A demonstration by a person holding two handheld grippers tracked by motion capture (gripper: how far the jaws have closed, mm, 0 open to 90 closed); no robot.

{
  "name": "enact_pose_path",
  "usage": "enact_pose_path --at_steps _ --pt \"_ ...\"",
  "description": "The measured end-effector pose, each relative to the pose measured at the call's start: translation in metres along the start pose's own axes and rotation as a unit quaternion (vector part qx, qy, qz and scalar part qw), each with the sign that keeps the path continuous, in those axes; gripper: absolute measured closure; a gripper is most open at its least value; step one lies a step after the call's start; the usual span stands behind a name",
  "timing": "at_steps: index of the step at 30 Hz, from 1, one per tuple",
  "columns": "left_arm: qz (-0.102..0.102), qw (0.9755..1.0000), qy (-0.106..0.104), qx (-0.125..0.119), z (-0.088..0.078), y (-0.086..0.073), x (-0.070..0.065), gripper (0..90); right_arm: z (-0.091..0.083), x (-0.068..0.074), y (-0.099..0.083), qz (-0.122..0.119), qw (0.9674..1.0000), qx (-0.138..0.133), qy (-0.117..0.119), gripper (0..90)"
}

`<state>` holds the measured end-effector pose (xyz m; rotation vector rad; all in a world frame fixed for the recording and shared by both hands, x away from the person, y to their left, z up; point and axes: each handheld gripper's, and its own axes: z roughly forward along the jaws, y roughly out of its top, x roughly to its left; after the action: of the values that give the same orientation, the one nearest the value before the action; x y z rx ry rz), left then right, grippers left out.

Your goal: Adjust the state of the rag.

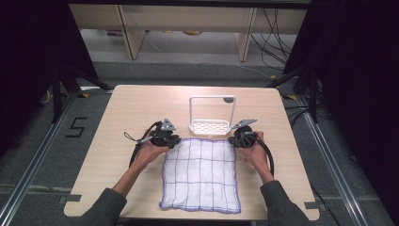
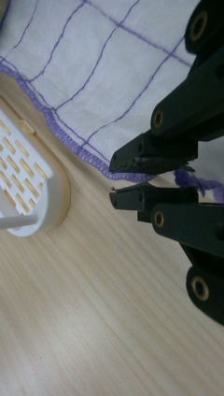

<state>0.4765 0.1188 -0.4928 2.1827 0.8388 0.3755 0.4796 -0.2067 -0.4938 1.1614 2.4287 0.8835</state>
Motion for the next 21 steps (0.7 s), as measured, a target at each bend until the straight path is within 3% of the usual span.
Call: enact_pose_path --at_steps 3,5,6,8,9,10,13,16,17,18,21 --pt "-0.017 0.9999 -0.002 -0.003 -0.002 -0.002 0.005 65.6 0.002 -0.002 0.003 0.012 0.9999 0.010 -0.005 72.0" --pt "-0.021 0.9998 0.004 0.000 -0.005 -0.003 0.008 60.7 0.000 -0.004 0.003 0.006 0.9998 0.009 -0.015 67.5" --pt "-0.030 0.9995 0.005 -0.003 -0.006 -0.003 0.010 57.7 -0.001 -0.005 0.003 0.019 0.9997 0.004 -0.015 64.3" --pt "-0.050 0.9987 0.002 -0.006 -0.008 -0.004 0.012 49.7 -0.004 -0.007 0.003 0.037 0.9992 -0.004 -0.017 60.1" --pt "-0.044 0.9990 -0.004 -0.004 -0.008 -0.004 0.013 48.2 -0.005 -0.010 0.003 0.028 0.9994 -0.001 -0.018 58.7" --pt "-0.047 0.9989 -0.003 -0.002 -0.009 -0.004 0.014 46.3 -0.007 -0.009 0.003 0.036 0.9993 0.004 -0.013 57.6" --pt "-0.073 0.9971 -0.007 -0.020 -0.015 -0.004 0.016 40.2 -0.009 -0.009 0.004 0.038 0.9992 0.005 -0.007 55.6" --pt "-0.073 0.9970 -0.016 -0.022 -0.018 -0.004 0.017 38.4 -0.006 -0.008 0.003 0.034 0.9994 -0.003 -0.008 53.9" --pt "-0.072 0.9972 -0.011 -0.019 -0.017 -0.005 0.016 38.0 -0.007 -0.007 0.004 0.039 0.9992 0.012 -0.002 53.2" --pt "-0.062 0.9980 -0.008 -0.007 -0.016 -0.006 0.017 37.5 -0.005 -0.008 0.004 0.027 0.9996 0.012 -0.004 52.5" --pt "-0.063 0.9980 0.001 0.005 -0.010 -0.008 0.016 36.6 -0.002 -0.006 0.004 0.030 0.9994 0.017 -0.005 50.7"
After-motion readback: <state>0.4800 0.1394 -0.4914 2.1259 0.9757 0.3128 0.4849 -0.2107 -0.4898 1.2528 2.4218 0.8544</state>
